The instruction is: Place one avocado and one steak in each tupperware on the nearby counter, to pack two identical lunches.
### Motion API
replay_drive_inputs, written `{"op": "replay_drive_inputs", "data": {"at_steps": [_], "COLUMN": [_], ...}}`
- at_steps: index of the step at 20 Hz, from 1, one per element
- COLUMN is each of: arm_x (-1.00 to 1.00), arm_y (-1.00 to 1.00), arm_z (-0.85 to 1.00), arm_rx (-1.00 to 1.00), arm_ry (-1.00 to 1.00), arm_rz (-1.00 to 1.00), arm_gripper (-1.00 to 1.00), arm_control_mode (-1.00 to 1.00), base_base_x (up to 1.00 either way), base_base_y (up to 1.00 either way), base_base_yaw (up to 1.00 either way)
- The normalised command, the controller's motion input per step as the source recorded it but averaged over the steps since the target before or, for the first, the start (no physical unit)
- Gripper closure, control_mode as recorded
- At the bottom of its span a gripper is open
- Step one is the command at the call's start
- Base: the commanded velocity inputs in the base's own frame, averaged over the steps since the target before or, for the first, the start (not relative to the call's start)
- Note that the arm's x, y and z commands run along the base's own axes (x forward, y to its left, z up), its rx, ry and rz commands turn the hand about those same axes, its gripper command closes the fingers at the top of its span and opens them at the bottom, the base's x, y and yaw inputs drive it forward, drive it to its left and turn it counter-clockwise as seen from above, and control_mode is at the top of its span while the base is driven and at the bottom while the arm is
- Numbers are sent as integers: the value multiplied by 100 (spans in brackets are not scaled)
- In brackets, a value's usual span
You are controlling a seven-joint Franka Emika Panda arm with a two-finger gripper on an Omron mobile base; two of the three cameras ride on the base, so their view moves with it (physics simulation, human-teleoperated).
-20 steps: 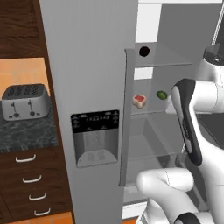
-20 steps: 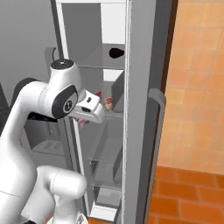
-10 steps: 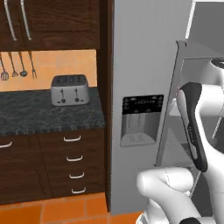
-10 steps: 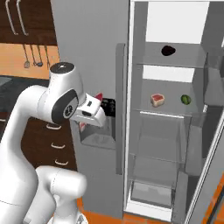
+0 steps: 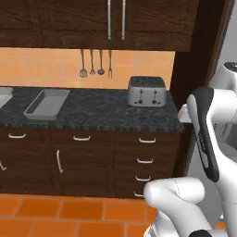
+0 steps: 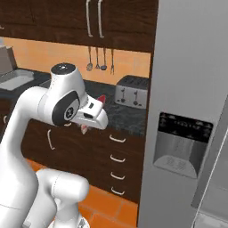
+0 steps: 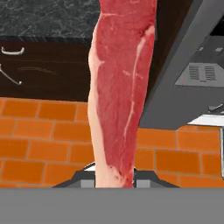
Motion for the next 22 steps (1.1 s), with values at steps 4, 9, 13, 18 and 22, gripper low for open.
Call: {"op": "replay_drive_inputs", "data": {"at_steps": [4,9,13,18,22], "arm_x": [0,0,0,0,0], "arm_y": [0,0,0,0,0], "arm_z": [0,0,0,0,0], "arm_rx": [0,0,0,0,0], "arm_ry": [0,0,0,0,0], "arm_rz": [0,0,0,0,0], "arm_gripper": [100,100,100,100,100], "arm_control_mode": [100,100,100,100,100], "base_base_x": [13,66,99,98,91], "base_base_y": [100,100,100,86,52], "base_base_yaw": [32,17,5,-3,-16]}}
